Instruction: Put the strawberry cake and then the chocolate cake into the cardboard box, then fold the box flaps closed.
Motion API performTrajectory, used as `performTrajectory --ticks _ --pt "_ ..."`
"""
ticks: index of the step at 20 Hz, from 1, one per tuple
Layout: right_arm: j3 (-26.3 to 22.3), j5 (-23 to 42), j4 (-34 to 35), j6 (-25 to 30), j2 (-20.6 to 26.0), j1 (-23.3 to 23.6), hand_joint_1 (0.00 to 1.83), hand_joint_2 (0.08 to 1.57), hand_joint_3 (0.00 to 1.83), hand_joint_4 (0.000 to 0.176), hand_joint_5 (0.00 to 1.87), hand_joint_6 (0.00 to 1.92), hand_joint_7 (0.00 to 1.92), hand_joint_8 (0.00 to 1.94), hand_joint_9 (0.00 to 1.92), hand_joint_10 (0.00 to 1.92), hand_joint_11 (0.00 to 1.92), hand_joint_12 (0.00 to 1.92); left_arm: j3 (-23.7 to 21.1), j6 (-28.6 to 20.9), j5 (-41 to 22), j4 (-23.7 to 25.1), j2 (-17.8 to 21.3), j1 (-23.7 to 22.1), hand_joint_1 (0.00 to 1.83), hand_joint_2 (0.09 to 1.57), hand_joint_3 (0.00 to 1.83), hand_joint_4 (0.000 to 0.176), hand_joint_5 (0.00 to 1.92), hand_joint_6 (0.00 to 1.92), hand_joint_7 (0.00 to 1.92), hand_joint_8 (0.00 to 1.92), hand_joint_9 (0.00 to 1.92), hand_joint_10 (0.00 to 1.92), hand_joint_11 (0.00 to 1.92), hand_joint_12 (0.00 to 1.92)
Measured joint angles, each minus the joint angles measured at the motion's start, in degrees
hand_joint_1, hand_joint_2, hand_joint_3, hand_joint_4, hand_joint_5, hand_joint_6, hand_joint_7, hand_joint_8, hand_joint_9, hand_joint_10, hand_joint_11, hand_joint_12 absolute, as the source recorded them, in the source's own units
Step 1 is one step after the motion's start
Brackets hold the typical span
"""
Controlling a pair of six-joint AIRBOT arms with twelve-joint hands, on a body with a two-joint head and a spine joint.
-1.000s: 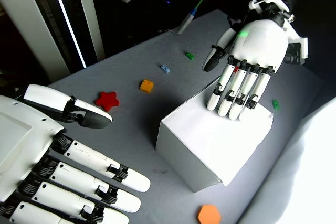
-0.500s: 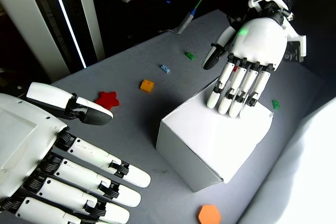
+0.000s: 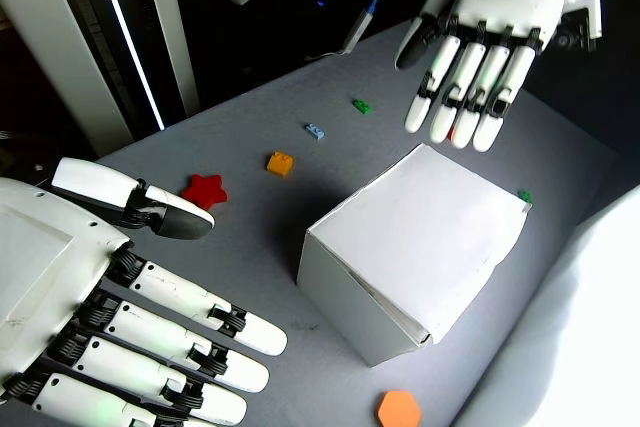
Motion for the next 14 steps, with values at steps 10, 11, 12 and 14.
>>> performTrajectory --ticks 10,11,12,14 --pt "0.0 0.1 0.0 -0.5 0.0 -0.1 0.27 1.25 0.01 0.000 0.79 1.02 0.87 1.28 0.64 1.75 0.37 1.92 -11.7 -3.7 -3.2 1.5 13.4 4.1 0.32 1.31 0.00 0.000 0.77 0.69 0.79 1.09 0.69 1.32 0.37 1.72" --pt "0.0 0.3 0.0 -0.5 0.0 -0.2 0.25 1.32 0.02 0.000 0.88 1.17 0.98 1.44 0.80 1.86 0.55 1.92 -12.3 -3.8 -3.2 1.5 14.2 5.0 0.39 1.33 0.00 0.000 0.81 1.00 0.89 1.39 0.81 1.66 0.51 1.88" --pt "0.0 0.2 0.0 -0.5 0.0 -0.2 0.31 1.40 0.03 0.000 0.89 1.35 1.03 1.59 0.91 1.91 0.70 1.92 -12.9 -4.0 -3.4 1.7 15.0 5.2 0.46 1.37 0.01 0.000 0.84 1.32 0.99 1.53 0.95 1.78 0.65 1.91" --pt "0.0 0.2 0.0 -0.5 0.0 -0.2 0.57 1.45 0.03 0.000 0.95 1.68 1.18 1.82 1.15 1.92 0.97 1.92 -13.7 -4.1 -3.7 0.6 16.7 5.1 0.50 1.45 0.02 0.000 0.89 1.70 1.07 1.76 1.07 1.90 0.88 1.92"
